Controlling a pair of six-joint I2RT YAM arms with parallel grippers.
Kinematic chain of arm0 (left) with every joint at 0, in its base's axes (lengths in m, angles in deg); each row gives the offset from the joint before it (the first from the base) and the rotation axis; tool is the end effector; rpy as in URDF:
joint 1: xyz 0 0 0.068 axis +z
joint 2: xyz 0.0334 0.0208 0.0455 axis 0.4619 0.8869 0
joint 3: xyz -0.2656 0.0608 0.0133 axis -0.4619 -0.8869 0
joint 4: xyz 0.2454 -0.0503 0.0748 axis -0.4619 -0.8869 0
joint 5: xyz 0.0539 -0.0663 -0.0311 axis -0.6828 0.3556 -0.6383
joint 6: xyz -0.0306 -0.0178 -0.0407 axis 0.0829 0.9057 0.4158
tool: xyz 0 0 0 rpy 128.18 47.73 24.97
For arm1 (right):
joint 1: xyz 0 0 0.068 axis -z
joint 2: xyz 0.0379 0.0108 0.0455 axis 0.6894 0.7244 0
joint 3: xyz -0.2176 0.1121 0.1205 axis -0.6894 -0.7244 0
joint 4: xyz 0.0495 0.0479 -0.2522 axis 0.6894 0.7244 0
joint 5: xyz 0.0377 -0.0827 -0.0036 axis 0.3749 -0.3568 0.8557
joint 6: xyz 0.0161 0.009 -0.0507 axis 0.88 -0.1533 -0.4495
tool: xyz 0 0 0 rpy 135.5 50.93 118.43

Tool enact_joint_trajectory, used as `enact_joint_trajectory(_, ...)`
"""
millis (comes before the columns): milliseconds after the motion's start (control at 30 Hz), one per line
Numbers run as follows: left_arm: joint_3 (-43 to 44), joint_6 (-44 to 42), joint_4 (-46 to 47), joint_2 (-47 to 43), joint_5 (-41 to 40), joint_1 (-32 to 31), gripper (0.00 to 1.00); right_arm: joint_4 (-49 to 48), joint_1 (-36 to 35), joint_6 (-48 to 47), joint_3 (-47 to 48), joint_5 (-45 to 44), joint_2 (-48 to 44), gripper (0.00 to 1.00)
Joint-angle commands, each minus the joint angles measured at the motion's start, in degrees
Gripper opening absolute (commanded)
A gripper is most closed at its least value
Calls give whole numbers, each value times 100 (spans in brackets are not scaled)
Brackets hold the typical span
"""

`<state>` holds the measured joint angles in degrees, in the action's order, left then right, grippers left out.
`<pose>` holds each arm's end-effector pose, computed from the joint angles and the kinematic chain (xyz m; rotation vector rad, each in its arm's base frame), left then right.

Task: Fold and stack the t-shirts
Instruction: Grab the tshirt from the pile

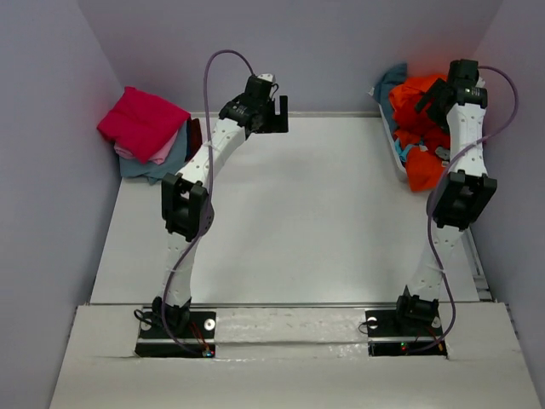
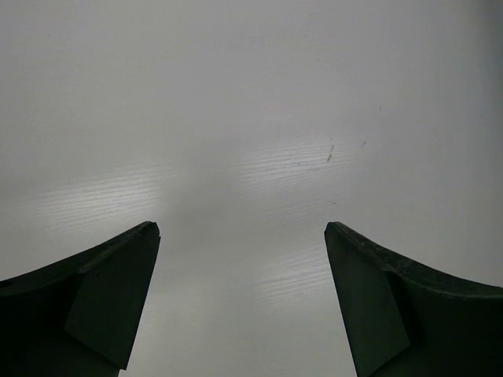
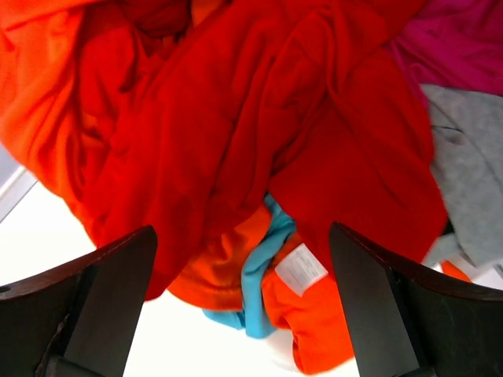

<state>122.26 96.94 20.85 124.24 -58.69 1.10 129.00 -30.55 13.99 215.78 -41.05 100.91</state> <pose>0.4626 -0.2288 0.3332 0.1809 2.1399 -0.4108 0.4729 -0.1166 0.3526 0.8907 2.1690 -0.1142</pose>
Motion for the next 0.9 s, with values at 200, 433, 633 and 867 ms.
enact_joint_trajectory(200,-111,-76,98,-180,104,-22,99,-564,-29,171,-35,685,447,67)
enact_joint_trajectory(433,-208,-32,116,-145,350,-22,99,-363,-82,136,-61,738,456,7)
enact_joint_trajectory(633,-304,-23,133,-232,341,-22,99,-257,-581,-65,-517,432,-123,7)
enact_joint_trajectory(867,-708,-15,247,-557,271,-22,99,51,-1066,-110,-913,211,-1459,7)
